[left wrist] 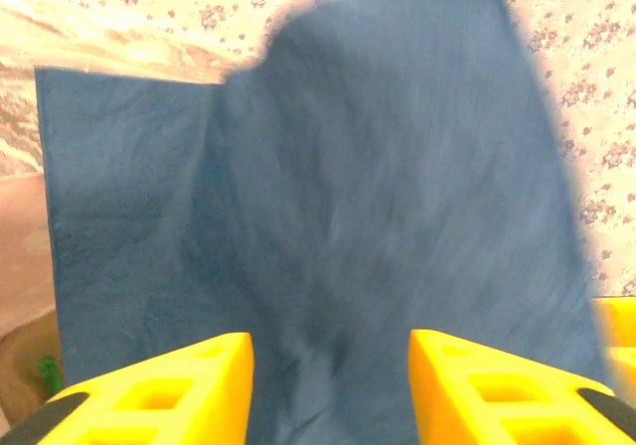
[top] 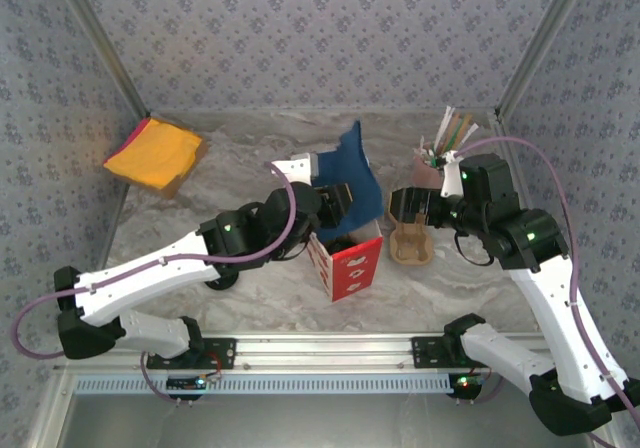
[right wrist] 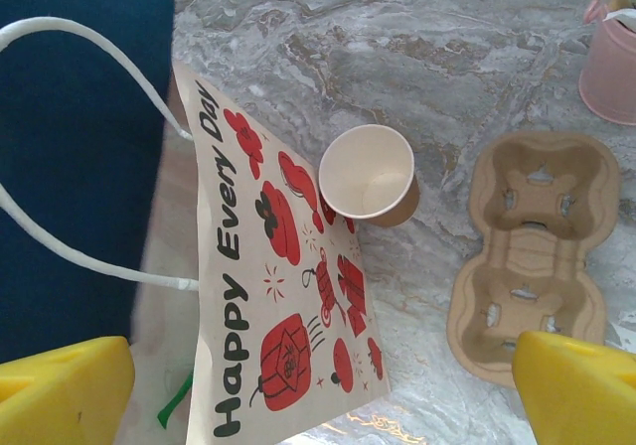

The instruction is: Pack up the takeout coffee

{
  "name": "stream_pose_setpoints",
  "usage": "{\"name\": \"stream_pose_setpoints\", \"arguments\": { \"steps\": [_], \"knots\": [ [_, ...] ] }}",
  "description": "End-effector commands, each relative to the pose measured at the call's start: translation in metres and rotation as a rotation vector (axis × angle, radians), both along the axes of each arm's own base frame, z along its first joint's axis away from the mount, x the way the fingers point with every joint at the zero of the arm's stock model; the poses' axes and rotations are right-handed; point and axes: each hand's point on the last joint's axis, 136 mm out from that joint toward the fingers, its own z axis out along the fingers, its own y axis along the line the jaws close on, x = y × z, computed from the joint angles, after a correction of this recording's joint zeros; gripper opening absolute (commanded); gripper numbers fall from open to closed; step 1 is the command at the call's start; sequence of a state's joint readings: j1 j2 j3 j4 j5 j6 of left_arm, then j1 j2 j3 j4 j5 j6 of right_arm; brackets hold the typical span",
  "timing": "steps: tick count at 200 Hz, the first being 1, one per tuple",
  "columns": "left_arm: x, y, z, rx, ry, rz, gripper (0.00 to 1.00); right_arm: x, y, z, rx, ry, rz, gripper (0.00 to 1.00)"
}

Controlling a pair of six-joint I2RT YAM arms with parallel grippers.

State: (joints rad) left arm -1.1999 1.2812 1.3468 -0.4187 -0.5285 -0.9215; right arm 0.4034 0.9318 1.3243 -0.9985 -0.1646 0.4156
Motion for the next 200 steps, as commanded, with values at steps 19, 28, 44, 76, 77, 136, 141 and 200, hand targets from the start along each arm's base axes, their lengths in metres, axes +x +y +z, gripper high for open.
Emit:
{"name": "stream_pose_setpoints", "arguments": {
  "steps": [19,28,44,76,77,136,141,200],
  "knots": [
    [-0.003,0.010,0.015,-0.023,-0.018,0.014,0.54,-0.002,-0.004,-0.003,-0.002,0.012,-0.023,1.00],
    [-0.003,0.010,0.017,-0.014,-0.023,0.014,0.59,-0.002,-0.005,-0.004,-0.004,0.013,-0.024,1.00],
    [-0.001,0.014,0.021,0.014,-0.031,0.025,0.59,-0.002,-0.005,-0.005,-0.006,0.015,-0.026,1.00],
    [0.007,0.032,0.026,0.086,-0.015,0.058,0.72,0.001,-0.006,-0.008,-0.011,0.021,-0.039,1.00],
    [0.007,0.033,0.027,0.087,-0.015,0.058,0.73,0.001,-0.006,-0.009,-0.011,0.022,-0.038,1.00],
    [0.033,0.132,0.023,0.255,0.068,0.220,1.00,0.015,-0.037,-0.030,-0.092,0.051,-0.204,1.00],
    [0.034,0.143,0.021,0.265,0.081,0.242,1.00,0.018,-0.042,-0.032,-0.102,0.050,-0.227,1.00],
    [0.041,0.263,-0.030,0.447,0.157,0.475,1.00,0.044,-0.112,-0.077,-0.281,0.040,-0.521,1.00]
  ]
}}
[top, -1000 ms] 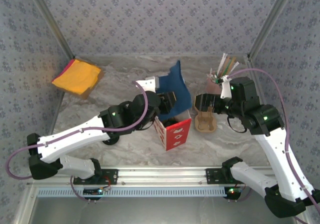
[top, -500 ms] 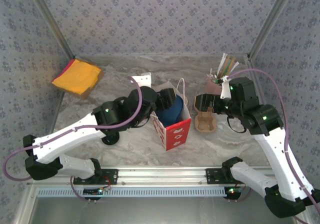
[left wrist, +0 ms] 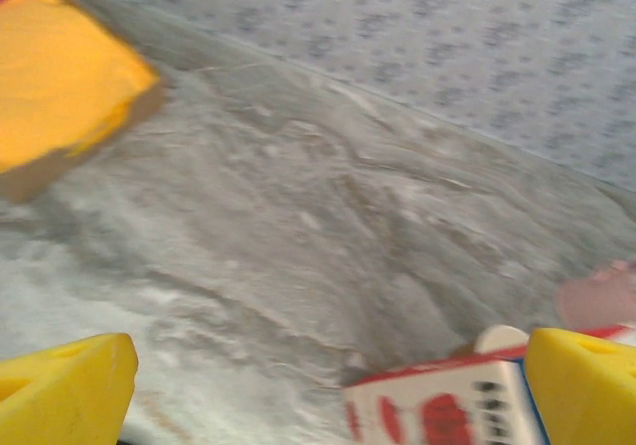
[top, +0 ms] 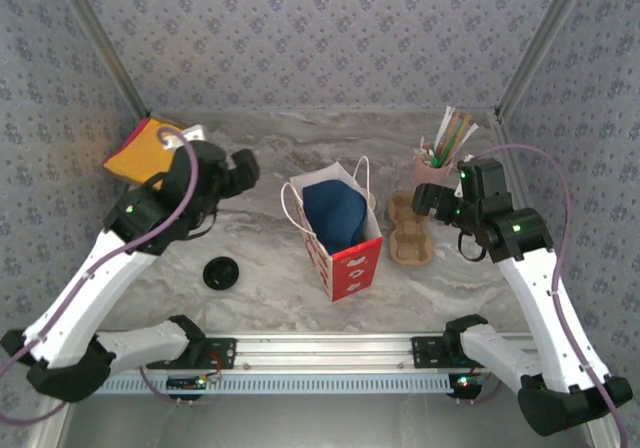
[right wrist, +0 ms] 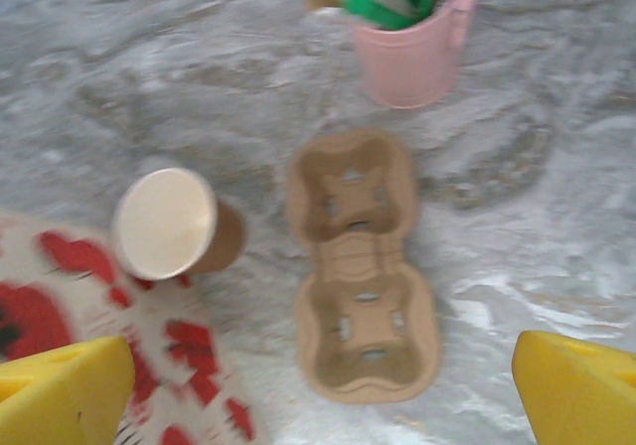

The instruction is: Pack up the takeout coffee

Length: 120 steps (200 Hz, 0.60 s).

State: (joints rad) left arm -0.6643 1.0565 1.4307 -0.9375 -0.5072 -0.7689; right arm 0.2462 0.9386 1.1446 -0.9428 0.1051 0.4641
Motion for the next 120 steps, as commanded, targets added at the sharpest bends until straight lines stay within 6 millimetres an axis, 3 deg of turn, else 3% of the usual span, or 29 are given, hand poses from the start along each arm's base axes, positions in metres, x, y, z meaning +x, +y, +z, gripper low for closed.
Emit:
{"name": "stream_pose_setpoints", "arguments": {
  "steps": [1,35,58,97,120],
  "knots": [
    [-0.006,0.040,-0.037,0.141,0.099,0.040,1.00,0.012,-0.033,-0.014,-0.112,-0.029,-0.130,1.00],
    [0.006,0.094,-0.099,0.256,0.210,0.152,1.00,0.031,-0.063,-0.041,-0.254,-0.074,-0.245,1.00],
    [0.017,0.120,-0.143,0.308,0.224,0.209,1.00,0.050,-0.073,-0.066,-0.319,-0.112,-0.256,1.00],
    [0.043,0.159,-0.197,0.378,0.108,0.331,1.00,0.073,-0.099,-0.111,-0.406,-0.054,-0.320,1.00],
    [0.061,0.169,-0.218,0.374,0.095,0.334,1.00,0.090,-0.111,-0.128,-0.463,-0.055,-0.335,1.00]
  ]
}}
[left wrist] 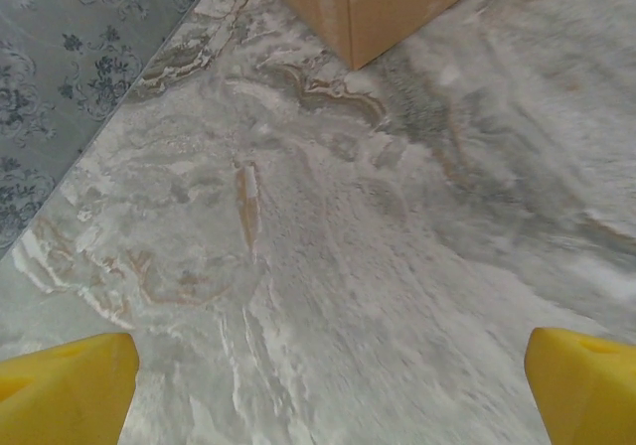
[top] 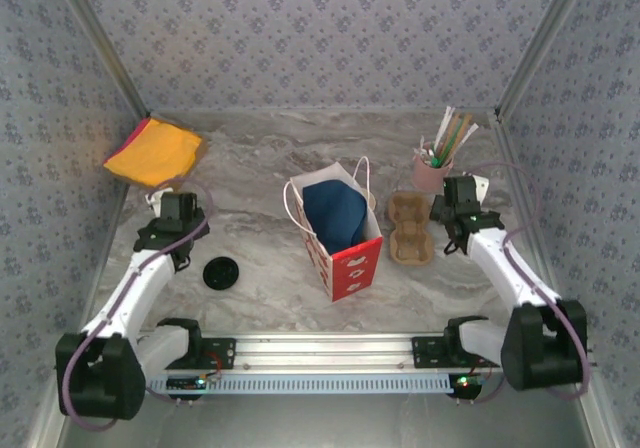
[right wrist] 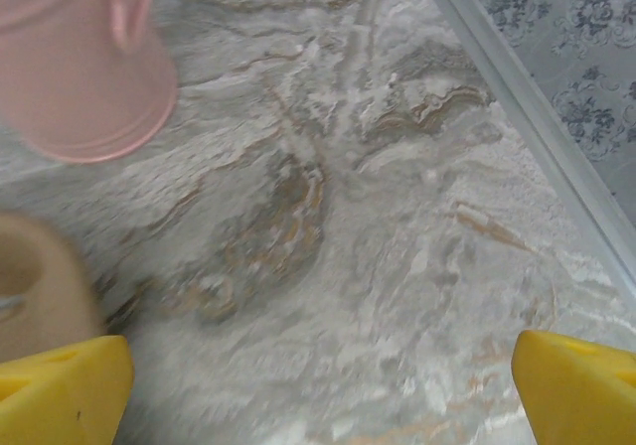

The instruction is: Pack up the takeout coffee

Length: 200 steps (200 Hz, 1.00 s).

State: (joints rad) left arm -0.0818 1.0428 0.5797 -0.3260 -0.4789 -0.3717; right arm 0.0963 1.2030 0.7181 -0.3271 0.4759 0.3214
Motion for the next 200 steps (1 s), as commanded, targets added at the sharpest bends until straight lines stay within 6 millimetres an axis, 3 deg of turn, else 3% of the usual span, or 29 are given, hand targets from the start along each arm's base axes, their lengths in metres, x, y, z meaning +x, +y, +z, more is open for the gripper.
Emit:
{"name": "stream_pose_setpoints", "arguments": {
  "steps": [1,54,72,105,123,138,200],
  "knots": [
    [0.046,0.009,0.022,0.035,-0.195,-0.015,1.00,0.028,-0.017,0.006,-0.095,-0.101,-0.026,1.00],
    [0.096,-0.003,-0.019,0.033,-0.164,-0.113,1.00,0.061,-0.023,-0.011,-0.127,-0.192,0.024,1.00],
    [0.109,-0.012,-0.013,0.047,-0.217,-0.183,1.00,0.068,-0.018,-0.016,-0.099,-0.250,0.073,1.00],
    [0.111,-0.019,-0.003,0.084,-0.298,-0.264,1.00,0.071,0.000,-0.027,-0.075,-0.345,0.216,1.00],
    [0.109,-0.018,-0.008,0.073,-0.372,-0.284,1.00,0.068,0.011,-0.030,-0.060,-0.375,0.290,1.00],
    [0.105,-0.020,-0.020,0.049,-0.400,-0.306,1.00,0.062,0.006,-0.032,-0.074,-0.448,0.261,1.00],
    [0.110,-0.026,-0.021,0.041,-0.392,-0.345,1.00,0.067,0.008,-0.036,-0.065,-0.388,0.273,1.00]
  ]
}}
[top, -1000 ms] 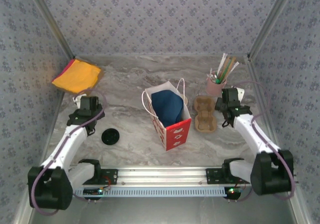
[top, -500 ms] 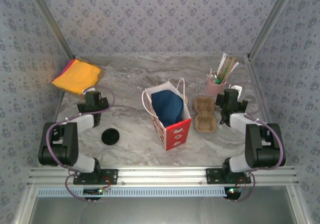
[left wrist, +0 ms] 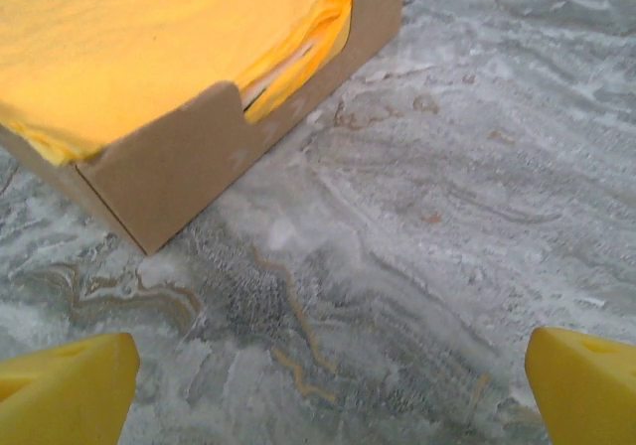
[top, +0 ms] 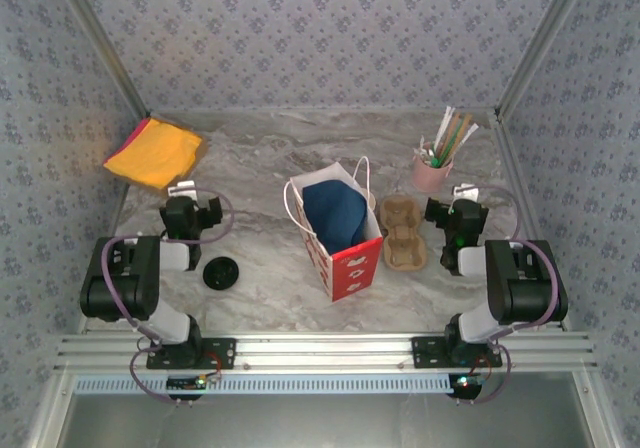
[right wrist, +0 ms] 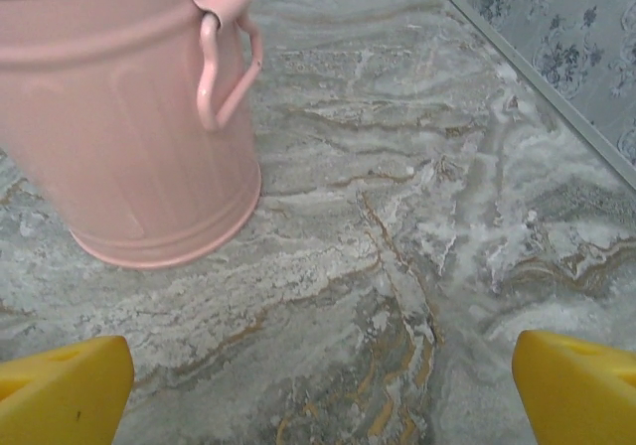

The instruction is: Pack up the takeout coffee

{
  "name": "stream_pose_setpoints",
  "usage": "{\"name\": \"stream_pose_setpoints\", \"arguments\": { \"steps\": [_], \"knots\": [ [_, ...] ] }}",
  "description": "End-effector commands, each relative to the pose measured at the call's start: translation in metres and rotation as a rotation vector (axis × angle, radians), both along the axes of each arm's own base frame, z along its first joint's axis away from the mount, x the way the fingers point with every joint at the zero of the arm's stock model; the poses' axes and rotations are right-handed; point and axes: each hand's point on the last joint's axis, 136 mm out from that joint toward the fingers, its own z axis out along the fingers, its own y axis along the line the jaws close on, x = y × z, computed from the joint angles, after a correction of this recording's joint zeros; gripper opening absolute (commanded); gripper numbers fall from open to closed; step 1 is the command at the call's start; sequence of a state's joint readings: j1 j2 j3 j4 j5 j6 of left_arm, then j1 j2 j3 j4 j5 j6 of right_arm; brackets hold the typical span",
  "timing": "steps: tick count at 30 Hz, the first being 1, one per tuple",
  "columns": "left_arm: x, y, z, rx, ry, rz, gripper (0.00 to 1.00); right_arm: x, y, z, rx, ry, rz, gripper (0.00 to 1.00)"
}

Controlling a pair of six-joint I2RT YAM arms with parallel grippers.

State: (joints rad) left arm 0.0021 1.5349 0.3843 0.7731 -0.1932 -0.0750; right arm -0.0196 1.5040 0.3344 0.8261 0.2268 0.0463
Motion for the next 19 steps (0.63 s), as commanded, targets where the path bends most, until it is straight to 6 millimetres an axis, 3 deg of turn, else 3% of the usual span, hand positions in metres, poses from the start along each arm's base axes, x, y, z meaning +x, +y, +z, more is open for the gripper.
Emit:
{"name": "stream_pose_setpoints", "arguments": {
  "steps": [1,19],
  "knots": [
    [0.0115,-0.0035,0.0207,0.000,-0.082,-0.031,1.00,0.0122,0.0053,0.0107,-0.031,-0.020,0.026,1.00],
    [0.0118,-0.0049,0.0210,0.008,-0.081,-0.034,1.00,0.0122,0.0058,0.0112,-0.040,-0.023,0.027,1.00]
  ]
}}
